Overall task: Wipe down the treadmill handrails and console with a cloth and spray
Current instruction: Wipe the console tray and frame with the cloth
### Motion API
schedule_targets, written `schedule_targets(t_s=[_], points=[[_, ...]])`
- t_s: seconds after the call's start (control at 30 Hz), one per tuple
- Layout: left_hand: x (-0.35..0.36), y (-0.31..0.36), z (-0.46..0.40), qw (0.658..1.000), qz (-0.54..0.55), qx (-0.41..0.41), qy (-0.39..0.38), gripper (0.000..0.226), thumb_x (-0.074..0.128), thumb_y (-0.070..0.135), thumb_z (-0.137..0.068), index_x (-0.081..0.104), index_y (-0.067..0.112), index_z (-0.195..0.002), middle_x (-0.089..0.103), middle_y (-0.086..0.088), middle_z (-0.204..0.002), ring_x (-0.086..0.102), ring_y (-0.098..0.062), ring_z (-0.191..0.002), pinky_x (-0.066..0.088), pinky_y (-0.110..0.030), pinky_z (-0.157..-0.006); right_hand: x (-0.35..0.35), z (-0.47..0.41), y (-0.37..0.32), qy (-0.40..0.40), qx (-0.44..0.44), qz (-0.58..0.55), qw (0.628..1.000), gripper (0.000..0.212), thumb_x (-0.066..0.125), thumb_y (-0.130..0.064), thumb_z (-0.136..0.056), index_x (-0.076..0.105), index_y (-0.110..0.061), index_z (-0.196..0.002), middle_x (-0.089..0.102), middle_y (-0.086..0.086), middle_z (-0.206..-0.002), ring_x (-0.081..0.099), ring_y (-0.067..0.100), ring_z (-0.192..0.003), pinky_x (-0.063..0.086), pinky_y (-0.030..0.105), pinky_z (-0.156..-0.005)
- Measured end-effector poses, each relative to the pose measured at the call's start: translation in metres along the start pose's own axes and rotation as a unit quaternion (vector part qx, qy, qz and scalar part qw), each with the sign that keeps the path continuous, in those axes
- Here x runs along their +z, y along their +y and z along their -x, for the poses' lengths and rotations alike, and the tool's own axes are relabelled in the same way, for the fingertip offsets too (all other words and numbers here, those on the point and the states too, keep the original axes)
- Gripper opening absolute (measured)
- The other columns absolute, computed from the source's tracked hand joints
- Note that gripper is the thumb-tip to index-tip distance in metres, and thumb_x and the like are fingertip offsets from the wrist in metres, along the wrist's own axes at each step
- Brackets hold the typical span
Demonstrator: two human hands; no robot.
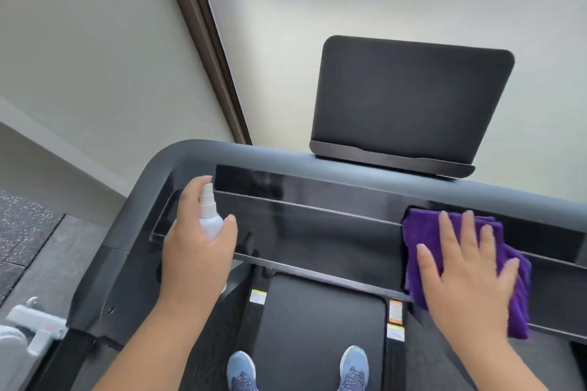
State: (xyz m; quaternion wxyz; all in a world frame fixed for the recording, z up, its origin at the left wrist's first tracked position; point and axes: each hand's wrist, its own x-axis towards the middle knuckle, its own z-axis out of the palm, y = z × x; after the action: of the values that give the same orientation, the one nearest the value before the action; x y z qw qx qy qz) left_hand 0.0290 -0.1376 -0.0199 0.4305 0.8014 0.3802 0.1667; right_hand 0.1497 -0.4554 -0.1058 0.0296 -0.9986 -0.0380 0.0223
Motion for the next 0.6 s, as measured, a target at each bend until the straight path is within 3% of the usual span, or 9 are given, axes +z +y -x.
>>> schedule_targets(t_s=[0.1, 0.27, 0.4, 0.6], points=[[0.002, -0.003, 0.002, 1.0, -0.007, -0.008, -0.003, 0.052, 0.063, 0.014, -0.094, 0.044, 0.046, -0.131, 0.057, 0.002, -0.092, 0.056, -0.015, -0.079, 0.044, -0.028, -0.063, -0.009, -0.016, 0.031, -0.009, 0.167, -0.032, 0.985, 0.071, 0.023, -0.059, -0.102, 0.015, -0.027, -0.165, 0.009, 0.008, -0.174, 0.008, 0.035, -0.159, 0.011, 0.071, -0.12], [-0.018, -0.017, -0.006, 1.0, -0.02, -0.018, -0.007, 0.054, 0.063, 0.016, -0.094, 0.042, 0.049, -0.13, 0.058, 0.006, -0.095, 0.06, -0.021, -0.08, 0.05, -0.036, -0.067, -0.003, -0.023, -0.007, 0.028, 0.208, -0.071, 0.975, 0.072, 0.026, -0.054, -0.107, 0.011, -0.015, -0.164, 0.008, 0.017, -0.173, 0.009, 0.036, -0.159, 0.011, 0.069, -0.121], [-0.043, -0.04, -0.017, 0.999, -0.035, -0.028, 0.001, 0.053, 0.063, 0.019, -0.093, 0.042, 0.051, -0.13, 0.061, 0.004, -0.093, 0.061, -0.018, -0.079, 0.045, -0.028, -0.061, 0.007, -0.026, -0.084, 0.045, 0.153, -0.079, 0.984, 0.076, 0.021, -0.056, -0.106, 0.006, -0.01, -0.164, 0.002, 0.023, -0.171, 0.004, 0.041, -0.158, 0.011, 0.067, -0.123], [-0.081, -0.072, -0.029, 0.999, -0.02, -0.044, -0.01, 0.055, 0.064, 0.021, -0.093, 0.041, 0.056, -0.127, 0.059, 0.01, -0.093, 0.058, -0.011, -0.082, 0.047, -0.032, -0.068, 0.021, -0.013, -0.249, 0.059, -0.009, -0.066, 0.996, 0.078, 0.027, -0.055, -0.105, 0.006, -0.01, -0.165, -0.002, 0.02, -0.172, -0.002, 0.04, -0.159, 0.006, 0.065, -0.125]])
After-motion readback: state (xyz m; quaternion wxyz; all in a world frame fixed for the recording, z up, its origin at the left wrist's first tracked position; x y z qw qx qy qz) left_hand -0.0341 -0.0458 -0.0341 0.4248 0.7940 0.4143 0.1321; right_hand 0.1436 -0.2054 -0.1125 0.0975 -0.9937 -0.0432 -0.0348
